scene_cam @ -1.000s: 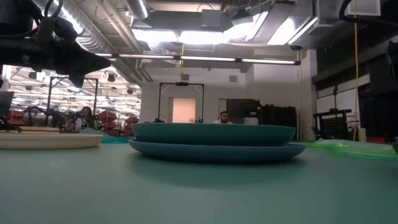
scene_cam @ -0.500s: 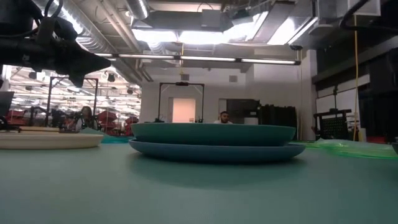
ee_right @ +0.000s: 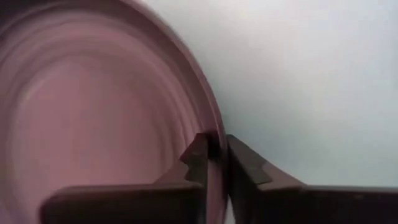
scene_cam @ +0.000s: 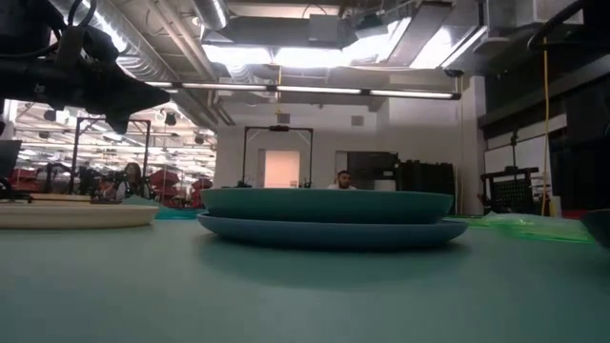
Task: Stack plastic plates
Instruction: Stack the black plate on top of the green plate
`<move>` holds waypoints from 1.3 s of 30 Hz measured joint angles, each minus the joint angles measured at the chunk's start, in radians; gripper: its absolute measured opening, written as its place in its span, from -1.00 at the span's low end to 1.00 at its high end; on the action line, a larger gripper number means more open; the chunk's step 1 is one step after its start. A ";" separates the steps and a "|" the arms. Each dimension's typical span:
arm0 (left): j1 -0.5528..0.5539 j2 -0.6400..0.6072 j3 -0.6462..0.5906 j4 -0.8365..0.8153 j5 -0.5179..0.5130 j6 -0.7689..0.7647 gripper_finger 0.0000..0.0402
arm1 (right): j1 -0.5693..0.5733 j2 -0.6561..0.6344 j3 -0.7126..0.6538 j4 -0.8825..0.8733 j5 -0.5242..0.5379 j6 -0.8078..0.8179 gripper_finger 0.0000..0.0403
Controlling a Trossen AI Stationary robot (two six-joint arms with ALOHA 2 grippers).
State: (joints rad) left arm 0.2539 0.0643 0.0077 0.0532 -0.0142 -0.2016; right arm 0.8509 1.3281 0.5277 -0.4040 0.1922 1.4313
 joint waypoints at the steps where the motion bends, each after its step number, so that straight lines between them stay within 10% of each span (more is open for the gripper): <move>1: 0.000 0.000 0.000 0.000 0.003 0.001 -1.00 | 0.000 -0.001 0.001 0.003 0.001 -0.005 -0.93; 19: 0.000 0.000 0.001 0.006 0.008 -0.005 -1.00 | -0.029 -0.002 -0.002 0.085 0.109 -0.028 -0.99; 39: 0.000 0.000 0.001 0.007 0.008 -0.006 -1.00 | -0.336 -0.043 0.149 0.180 0.008 -0.337 -1.00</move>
State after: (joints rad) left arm 0.2539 0.0646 0.0086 0.0605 -0.0067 -0.2073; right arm 0.5154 1.2846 0.6766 -0.2245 0.2007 1.0947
